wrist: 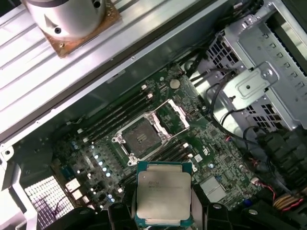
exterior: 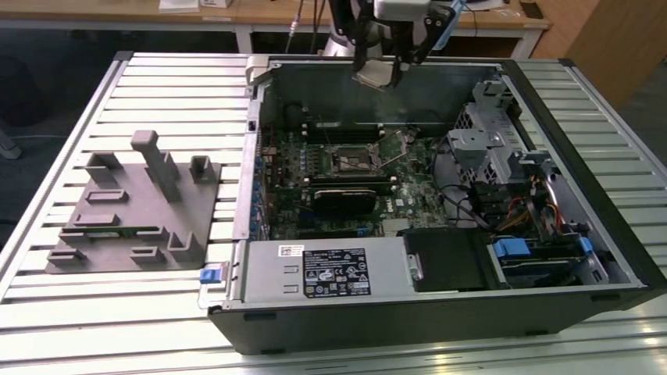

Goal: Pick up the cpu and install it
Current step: 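Place the cpu into insertion slot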

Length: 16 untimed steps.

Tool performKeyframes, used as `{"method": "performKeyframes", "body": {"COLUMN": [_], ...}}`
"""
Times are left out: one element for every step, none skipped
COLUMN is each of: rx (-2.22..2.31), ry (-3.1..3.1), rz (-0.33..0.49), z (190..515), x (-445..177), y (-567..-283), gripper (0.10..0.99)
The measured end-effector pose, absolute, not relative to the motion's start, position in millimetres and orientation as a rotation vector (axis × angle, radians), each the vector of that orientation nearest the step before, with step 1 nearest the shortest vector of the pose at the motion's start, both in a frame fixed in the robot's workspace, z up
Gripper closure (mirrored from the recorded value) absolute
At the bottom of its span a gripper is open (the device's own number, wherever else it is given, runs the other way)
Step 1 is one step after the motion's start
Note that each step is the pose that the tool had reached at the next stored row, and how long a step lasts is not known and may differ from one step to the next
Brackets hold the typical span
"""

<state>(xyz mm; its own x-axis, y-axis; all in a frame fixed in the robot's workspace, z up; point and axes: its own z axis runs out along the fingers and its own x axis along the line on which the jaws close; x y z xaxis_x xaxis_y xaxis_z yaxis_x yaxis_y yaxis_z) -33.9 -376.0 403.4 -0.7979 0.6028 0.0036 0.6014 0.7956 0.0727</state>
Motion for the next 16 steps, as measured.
{"method": "performKeyframes", "body": {"rx": [1.016, 1.039, 1.062, 1.084, 1.106, 1.128, 1.152, 1.174, 1.196, 1.218, 1.24, 1.262, 1.283, 1.304, 1.327, 1.348], "ry": [2.949, 2.941, 2.932, 2.923, 2.914, 2.905, 2.895, 2.886, 2.876, 2.866, 2.856, 2.846, 2.836, 2.826, 2.815, 2.804], "rz": [0.109, 0.109, 0.109, 0.108, 0.108, 0.108, 0.108, 0.107, 0.107, 0.107, 0.106, 0.106, 0.106, 0.105, 0.105, 0.105], "z": [403.2, 403.1, 403.0, 402.8, 402.7, 402.6, 402.4, 402.3, 402.1, 402.0, 401.8, 401.7, 401.6, 401.4, 401.3, 401.2], "x": [-33.9, -33.9, -33.9, -33.9, -33.9, -33.9, -33.9, -33.9, -33.9, -33.9, -33.9, -33.9, -33.9, -33.9, -33.9, -33.9], "y": [-376.0, -375.9, -375.9, -375.8, -375.8, -375.7, -375.7, -375.6, -375.6, -375.5, -375.5, -375.4, -375.4, -375.3, -375.3, -375.2], "gripper": [0.541, 0.541, 0.541, 0.541, 0.541, 0.541, 0.541, 0.541, 0.541, 0.541, 0.541, 0.541, 0.541, 0.541, 0.541, 0.541]}}
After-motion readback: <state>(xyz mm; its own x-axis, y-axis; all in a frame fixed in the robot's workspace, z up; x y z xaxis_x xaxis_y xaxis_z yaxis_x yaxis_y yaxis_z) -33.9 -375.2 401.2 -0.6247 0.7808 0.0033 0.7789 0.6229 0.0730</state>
